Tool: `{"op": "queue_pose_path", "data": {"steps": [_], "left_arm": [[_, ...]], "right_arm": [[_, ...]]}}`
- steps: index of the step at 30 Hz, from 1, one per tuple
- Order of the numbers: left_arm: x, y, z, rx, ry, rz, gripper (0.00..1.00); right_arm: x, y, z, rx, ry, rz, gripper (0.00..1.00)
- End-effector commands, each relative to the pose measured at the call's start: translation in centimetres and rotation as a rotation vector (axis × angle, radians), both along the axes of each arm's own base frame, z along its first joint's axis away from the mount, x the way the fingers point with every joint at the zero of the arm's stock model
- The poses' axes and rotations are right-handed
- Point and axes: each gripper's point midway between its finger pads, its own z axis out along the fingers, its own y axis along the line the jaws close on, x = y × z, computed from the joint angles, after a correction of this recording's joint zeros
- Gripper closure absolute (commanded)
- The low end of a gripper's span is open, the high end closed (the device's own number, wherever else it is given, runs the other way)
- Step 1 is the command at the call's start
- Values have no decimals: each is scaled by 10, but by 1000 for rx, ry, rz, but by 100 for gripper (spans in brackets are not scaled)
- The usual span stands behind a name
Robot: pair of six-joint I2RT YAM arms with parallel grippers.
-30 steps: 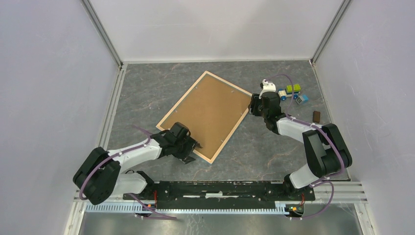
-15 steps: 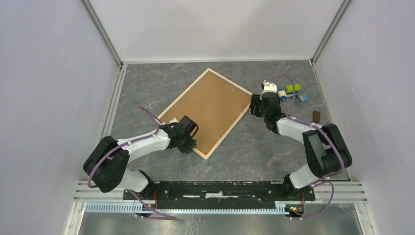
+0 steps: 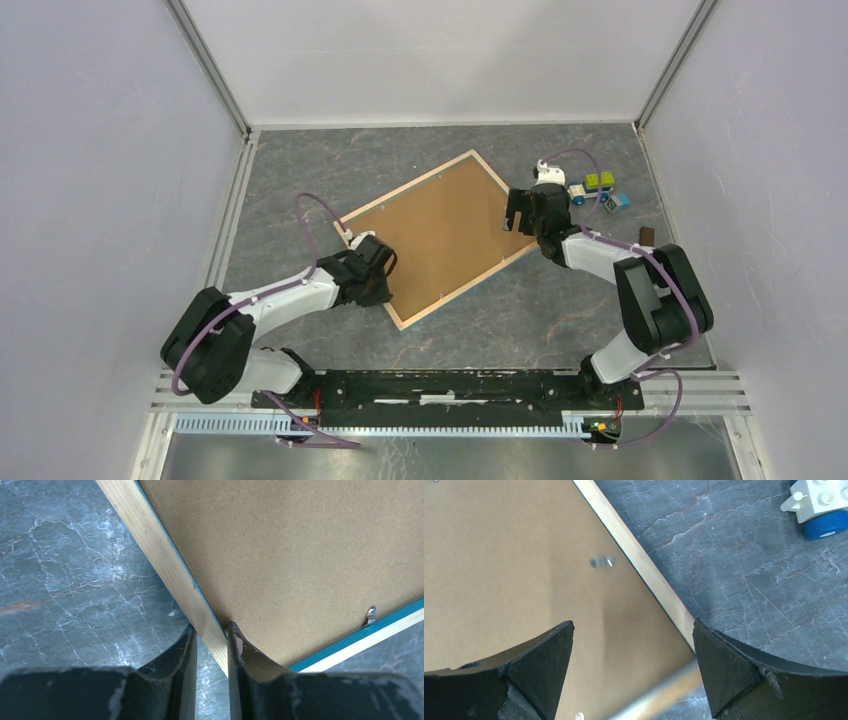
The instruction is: Put the photo into the frame
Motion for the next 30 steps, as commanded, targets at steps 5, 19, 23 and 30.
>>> {"op": "queue_pose_path", "data": {"steps": [5, 19, 23, 30], "left_arm": [[-24, 25, -14, 118, 9, -196, 89], [-16, 42, -18, 102, -59, 71, 98], [-16, 42, -19, 112, -52, 71, 98], [-16, 42, -19, 107, -57, 73, 98]], "right_arm": [[17, -8, -2, -84, 56, -27, 2], [1, -28, -10, -166, 170, -104, 8], [1, -26, -14, -186, 199, -68, 13], [-6, -28, -19, -235, 261, -19, 25]]}}
